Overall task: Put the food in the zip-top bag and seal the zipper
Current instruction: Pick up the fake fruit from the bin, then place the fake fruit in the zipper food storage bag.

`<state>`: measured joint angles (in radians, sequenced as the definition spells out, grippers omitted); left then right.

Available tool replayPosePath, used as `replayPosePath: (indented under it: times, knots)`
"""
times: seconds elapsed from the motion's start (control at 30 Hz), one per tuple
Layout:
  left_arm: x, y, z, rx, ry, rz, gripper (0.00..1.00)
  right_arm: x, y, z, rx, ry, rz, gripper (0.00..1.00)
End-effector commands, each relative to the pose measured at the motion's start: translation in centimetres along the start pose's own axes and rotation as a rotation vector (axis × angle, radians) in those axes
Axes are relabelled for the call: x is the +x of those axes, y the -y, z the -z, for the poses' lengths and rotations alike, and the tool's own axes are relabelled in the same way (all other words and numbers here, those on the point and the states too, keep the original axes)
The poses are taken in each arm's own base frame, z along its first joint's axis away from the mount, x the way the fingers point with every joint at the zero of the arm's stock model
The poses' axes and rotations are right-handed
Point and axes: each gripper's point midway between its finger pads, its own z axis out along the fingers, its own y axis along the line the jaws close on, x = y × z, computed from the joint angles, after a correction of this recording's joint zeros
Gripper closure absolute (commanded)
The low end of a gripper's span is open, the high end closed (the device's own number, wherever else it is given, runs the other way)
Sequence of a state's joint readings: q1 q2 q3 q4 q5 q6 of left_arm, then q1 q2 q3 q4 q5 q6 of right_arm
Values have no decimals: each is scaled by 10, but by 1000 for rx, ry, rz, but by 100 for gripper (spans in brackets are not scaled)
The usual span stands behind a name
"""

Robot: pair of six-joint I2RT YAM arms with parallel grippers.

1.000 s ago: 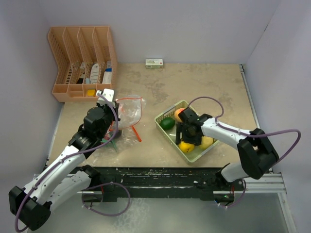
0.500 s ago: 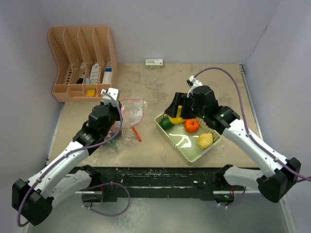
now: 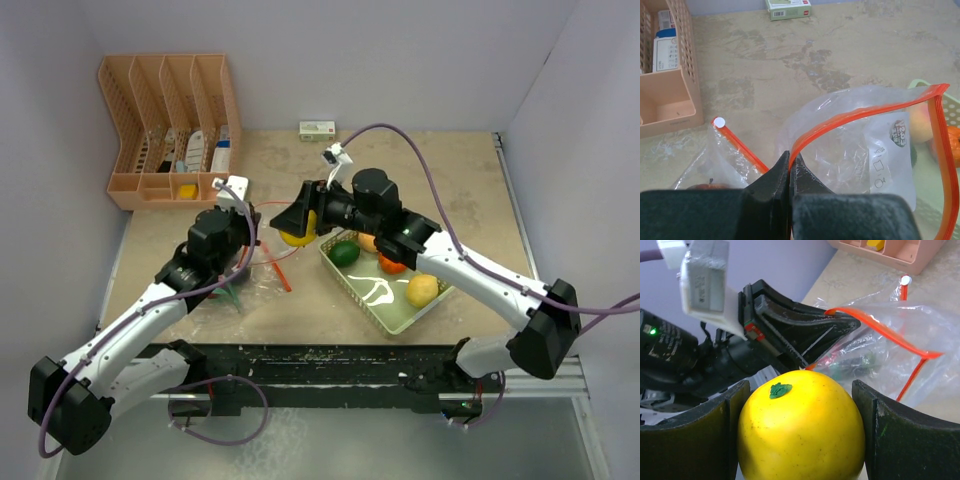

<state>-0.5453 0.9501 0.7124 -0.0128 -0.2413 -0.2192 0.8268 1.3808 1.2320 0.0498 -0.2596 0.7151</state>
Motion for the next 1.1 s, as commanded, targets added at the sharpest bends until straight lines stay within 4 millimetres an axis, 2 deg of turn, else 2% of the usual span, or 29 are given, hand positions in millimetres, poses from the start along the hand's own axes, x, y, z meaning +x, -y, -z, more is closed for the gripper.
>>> replayPosePath:
  times: [0.0,0.1,0.3,0.5,0.63,0.87,1.07]
  knots:
    - [-49,17,6,67,123,95,100,-19,-22,-7,-102,70,-22,64]
    - [-55,25,7,107,139,139,100,-17,-12,-14,-57,86,-27,64]
    - [-64,42,16,200,158,237,100,-18,24,-20,118,135,-48,64]
    - [-76,47,28,239,198,302,100,-12,74,-12,382,143,-14,67]
    - [-76,57,29,291,197,352,100,-11,100,-5,535,160,9,65]
    - [-53,76,18,381,135,442,100,-25,118,-2,669,227,0,62]
    - [-35,80,14,404,123,508,100,-37,120,-3,726,274,-21,62]
